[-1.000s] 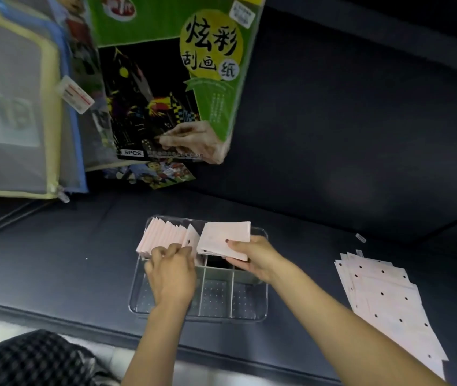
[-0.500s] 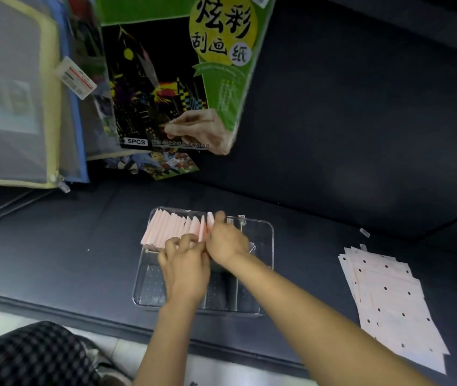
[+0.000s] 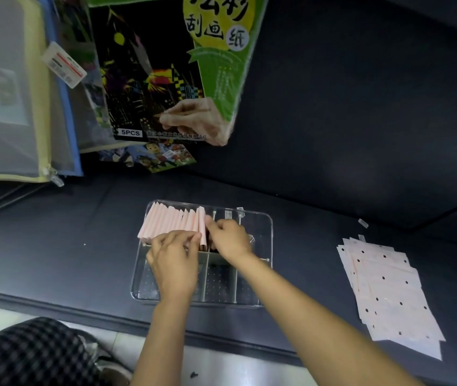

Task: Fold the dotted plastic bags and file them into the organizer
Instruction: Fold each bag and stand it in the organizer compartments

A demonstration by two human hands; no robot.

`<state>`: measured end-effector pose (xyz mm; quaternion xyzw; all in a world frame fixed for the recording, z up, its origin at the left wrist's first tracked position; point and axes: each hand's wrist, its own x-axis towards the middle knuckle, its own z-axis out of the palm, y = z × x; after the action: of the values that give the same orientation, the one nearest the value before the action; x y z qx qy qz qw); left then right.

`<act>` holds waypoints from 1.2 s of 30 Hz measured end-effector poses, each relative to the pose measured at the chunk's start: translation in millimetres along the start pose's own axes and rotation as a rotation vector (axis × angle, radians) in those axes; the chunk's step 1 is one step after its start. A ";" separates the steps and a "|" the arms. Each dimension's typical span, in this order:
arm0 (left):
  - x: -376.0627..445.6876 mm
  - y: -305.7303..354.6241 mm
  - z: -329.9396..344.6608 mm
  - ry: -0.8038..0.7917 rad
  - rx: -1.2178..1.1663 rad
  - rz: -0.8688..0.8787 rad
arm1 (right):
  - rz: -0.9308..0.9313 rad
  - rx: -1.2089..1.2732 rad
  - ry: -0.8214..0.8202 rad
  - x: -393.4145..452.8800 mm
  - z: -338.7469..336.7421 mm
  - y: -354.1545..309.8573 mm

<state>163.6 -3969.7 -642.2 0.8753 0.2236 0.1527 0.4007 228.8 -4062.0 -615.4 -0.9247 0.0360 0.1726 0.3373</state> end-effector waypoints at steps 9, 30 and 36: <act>-2.3 19.5 3.2 -0.012 0.117 -0.026 | 0.004 -0.080 -0.060 -2.3 -8.7 -4.2; -115.4 41.6 98.0 -0.385 0.492 0.543 | 0.590 -0.194 0.298 -69.2 -209.5 419.4; -127.9 46.4 107.2 -0.392 0.527 0.541 | 0.391 -0.359 0.256 -73.9 -162.9 385.2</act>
<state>114.8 -4130.2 -685.5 0.9874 -0.0633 0.0207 0.1435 136.9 -4465.8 -709.4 -0.9594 0.2247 0.1199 0.1214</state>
